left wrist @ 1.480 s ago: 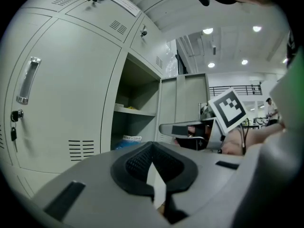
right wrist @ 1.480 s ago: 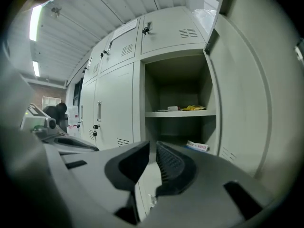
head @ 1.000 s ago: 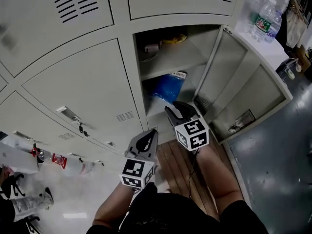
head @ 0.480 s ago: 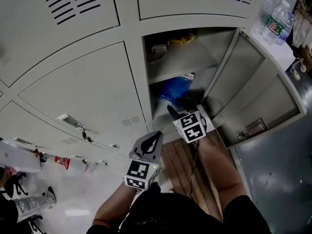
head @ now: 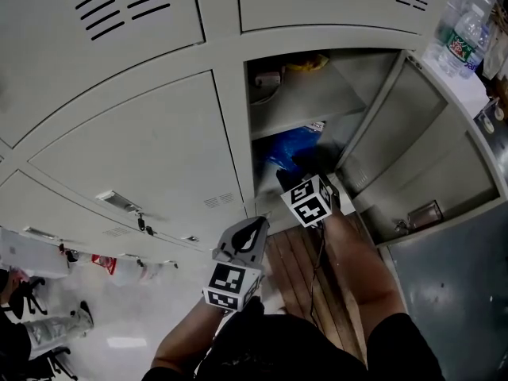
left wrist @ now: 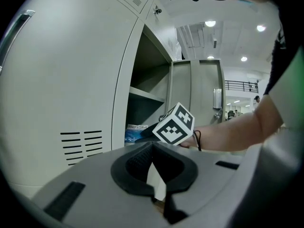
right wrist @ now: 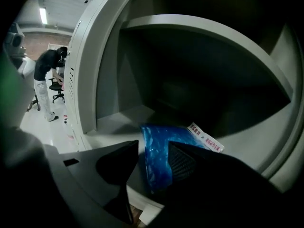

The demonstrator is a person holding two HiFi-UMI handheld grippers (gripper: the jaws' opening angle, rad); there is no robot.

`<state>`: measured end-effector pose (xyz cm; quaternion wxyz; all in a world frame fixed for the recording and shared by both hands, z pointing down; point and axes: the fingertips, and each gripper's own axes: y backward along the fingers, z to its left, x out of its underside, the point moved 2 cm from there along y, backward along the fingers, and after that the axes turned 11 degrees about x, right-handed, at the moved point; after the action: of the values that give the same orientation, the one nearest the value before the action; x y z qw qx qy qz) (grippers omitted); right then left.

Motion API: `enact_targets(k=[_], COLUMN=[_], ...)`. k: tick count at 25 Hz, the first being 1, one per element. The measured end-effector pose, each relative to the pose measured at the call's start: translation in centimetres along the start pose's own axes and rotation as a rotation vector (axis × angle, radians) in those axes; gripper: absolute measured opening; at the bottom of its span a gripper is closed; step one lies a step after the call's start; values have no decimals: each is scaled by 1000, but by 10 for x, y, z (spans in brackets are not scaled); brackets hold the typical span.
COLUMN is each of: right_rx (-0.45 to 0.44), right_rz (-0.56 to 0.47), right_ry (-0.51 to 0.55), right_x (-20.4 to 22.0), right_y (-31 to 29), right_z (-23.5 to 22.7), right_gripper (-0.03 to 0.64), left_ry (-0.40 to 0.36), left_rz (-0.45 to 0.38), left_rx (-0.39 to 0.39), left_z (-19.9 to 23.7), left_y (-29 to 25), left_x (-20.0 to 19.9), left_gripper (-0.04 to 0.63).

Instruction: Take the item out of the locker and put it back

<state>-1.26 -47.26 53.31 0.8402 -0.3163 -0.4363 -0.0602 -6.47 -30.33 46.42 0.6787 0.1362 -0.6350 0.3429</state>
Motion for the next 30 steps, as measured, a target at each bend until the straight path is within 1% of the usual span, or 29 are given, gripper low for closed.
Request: enact_targets(k=[4, 7, 9, 12, 16, 20, 24, 30], right_rx=[-12, -18, -16, -15, -7, 12, 30, 51], right_rz=[29, 50, 67, 77, 80, 73, 67, 26], right_ry=[30, 33, 29, 20, 30, 58, 63, 6], right_x=[2, 3, 4, 4, 5, 5, 6, 6], right_y=[-8, -13, -15, -17, -19, -19, -18, -7], right_z=[1, 0, -1, 0, 1, 2, 2, 0], right_gripper=[197, 195, 149, 103, 58, 41, 37, 27], left_ry=[7, 7, 11, 16, 22, 27, 30, 30], left_rz=[7, 4, 6, 6, 5, 5, 0, -3], left_rx=[-1, 2, 1, 1, 0, -2, -8, -17], left_z=[2, 2, 2, 3, 3, 3, 2, -2], left_y=[-1, -3, -3, -3, -4, -3, -1, 4], left_x=[3, 4, 5, 6, 7, 8, 8, 7], left_gripper=[3, 3, 3, 3, 3, 3, 3, 3])
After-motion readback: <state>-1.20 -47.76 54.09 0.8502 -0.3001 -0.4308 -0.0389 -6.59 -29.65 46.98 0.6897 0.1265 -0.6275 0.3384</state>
